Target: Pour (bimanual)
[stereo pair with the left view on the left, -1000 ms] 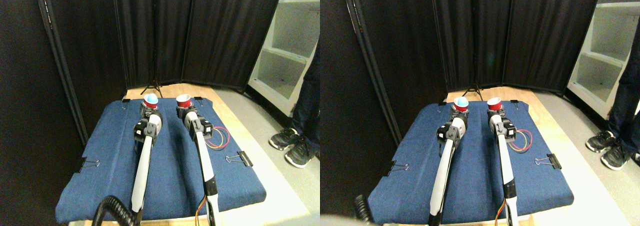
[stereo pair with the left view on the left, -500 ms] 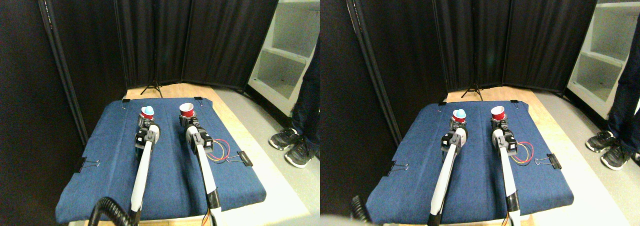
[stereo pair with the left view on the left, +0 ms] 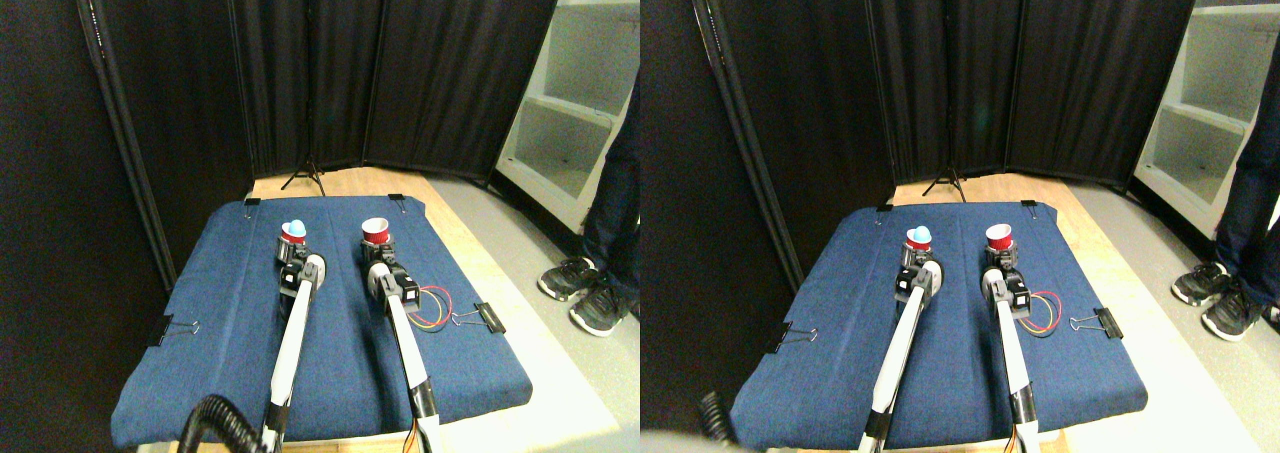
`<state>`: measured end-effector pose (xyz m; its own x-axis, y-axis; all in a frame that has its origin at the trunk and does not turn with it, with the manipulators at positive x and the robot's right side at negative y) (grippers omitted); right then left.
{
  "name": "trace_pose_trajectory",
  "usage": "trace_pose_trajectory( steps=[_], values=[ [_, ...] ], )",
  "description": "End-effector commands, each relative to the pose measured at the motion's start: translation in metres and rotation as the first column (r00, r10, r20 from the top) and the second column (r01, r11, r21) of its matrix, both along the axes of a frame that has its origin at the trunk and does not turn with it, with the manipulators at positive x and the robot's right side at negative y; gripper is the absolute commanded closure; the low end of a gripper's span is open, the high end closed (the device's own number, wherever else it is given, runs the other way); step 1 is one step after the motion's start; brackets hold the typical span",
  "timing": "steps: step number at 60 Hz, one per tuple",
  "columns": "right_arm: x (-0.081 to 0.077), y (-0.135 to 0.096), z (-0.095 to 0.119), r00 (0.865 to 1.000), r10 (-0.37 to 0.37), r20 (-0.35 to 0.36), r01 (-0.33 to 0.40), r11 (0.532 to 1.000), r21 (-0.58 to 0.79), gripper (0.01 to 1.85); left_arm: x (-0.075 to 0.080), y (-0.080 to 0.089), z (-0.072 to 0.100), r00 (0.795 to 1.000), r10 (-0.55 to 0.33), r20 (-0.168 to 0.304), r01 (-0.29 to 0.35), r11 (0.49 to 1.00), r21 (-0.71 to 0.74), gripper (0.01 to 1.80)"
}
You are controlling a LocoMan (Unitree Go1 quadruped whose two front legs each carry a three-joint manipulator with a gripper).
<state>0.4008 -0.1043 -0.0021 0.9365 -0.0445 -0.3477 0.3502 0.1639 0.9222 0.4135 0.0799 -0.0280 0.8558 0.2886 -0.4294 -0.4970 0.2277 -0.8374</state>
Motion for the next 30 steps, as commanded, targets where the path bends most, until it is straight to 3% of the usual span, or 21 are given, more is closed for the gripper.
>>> trace_pose_trajectory(
  steps=[1, 8, 30],
  values=[
    [0.004, 0.000, -0.003, 1.000, 0.018, 0.024, -0.018, 1.000, 0.006, 1.53, 0.002, -0.003, -0.001, 1.000, 0.003, 0.022, -0.003, 1.000, -0.013, 1.48],
    [0.004, -0.003, -0.010, 1.000, 0.001, 0.027, -0.001, 1.000, 0.024, 1.53, 0.000, -0.002, -0.004, 0.999, -0.021, 0.025, 0.021, 1.000, -0.018, 1.48],
    [0.003, -0.007, -0.022, 0.999, -0.037, -0.017, 0.038, 0.998, 0.048, 1.53, -0.011, -0.003, -0.017, 0.999, 0.031, 0.015, -0.030, 0.999, -0.016, 1.48]
  ],
)
